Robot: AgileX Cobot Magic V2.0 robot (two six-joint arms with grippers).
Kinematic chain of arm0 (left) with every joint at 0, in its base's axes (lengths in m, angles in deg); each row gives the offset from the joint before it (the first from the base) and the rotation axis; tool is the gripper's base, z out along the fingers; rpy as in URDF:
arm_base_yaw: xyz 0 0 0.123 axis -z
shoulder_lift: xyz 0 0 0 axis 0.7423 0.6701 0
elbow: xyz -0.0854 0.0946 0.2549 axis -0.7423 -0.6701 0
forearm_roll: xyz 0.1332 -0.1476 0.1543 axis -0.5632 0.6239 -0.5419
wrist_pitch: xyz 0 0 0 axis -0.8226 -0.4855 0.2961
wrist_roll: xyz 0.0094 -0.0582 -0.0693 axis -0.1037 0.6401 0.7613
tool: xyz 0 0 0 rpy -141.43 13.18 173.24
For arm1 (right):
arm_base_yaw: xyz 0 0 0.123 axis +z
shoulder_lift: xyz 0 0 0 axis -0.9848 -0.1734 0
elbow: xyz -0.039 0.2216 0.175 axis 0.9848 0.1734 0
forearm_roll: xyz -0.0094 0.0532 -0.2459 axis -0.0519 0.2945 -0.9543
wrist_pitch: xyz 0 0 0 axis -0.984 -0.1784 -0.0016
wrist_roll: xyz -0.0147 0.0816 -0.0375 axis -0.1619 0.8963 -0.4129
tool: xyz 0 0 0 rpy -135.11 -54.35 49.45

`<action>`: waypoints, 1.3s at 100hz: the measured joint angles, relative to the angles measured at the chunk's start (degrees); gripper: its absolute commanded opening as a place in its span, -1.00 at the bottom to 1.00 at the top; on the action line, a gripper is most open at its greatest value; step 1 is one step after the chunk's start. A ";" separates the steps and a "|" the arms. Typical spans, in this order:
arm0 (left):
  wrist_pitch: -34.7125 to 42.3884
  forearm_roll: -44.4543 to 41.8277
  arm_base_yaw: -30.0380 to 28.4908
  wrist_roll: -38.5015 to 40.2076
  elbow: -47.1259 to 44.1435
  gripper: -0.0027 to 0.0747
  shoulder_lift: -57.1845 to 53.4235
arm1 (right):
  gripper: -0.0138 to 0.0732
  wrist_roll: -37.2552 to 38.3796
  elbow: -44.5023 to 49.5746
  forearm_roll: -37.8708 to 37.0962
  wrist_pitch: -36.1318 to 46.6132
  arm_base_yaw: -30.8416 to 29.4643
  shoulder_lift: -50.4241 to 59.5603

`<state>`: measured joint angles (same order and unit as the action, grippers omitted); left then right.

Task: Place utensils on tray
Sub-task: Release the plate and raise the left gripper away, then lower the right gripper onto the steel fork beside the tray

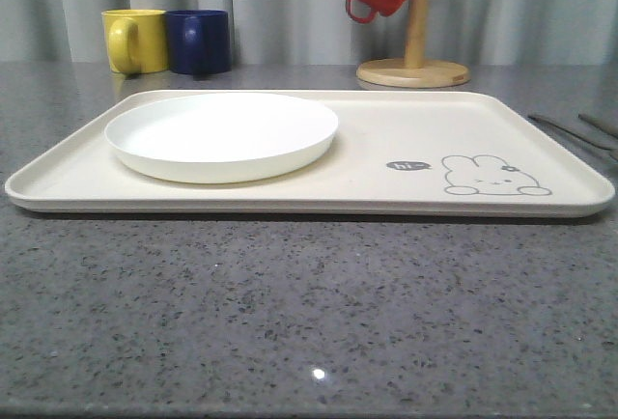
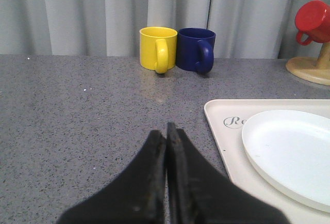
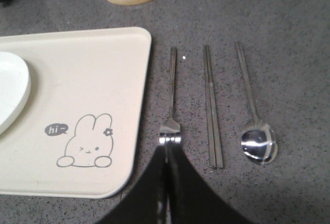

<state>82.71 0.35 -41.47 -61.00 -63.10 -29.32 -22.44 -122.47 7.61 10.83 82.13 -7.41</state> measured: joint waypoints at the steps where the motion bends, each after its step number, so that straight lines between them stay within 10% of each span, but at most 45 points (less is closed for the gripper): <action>1: 0.00 0.00 0.00 0.00 0.00 -0.98 0.00 | -0.84 0.00 0.02 0.11 0.00 0.00 -0.71; 15: 0.00 0.00 0.00 0.00 0.00 -0.98 0.00 | -0.74 0.00 -0.40 0.77 0.12 0.00 -6.19; 46: 0.02 0.00 0.00 0.00 0.00 -0.98 0.00 | 0.20 0.11 -0.40 1.26 -2.43 0.00 -9.81; 130: 0.12 0.00 0.00 0.00 0.00 -0.98 0.00 | 0.20 -4.92 -20.73 1.44 -5.69 0.00 -36.27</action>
<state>82.83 0.35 -41.47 -61.00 -63.10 -29.32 -27.36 -143.20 9.05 5.14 82.13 -43.68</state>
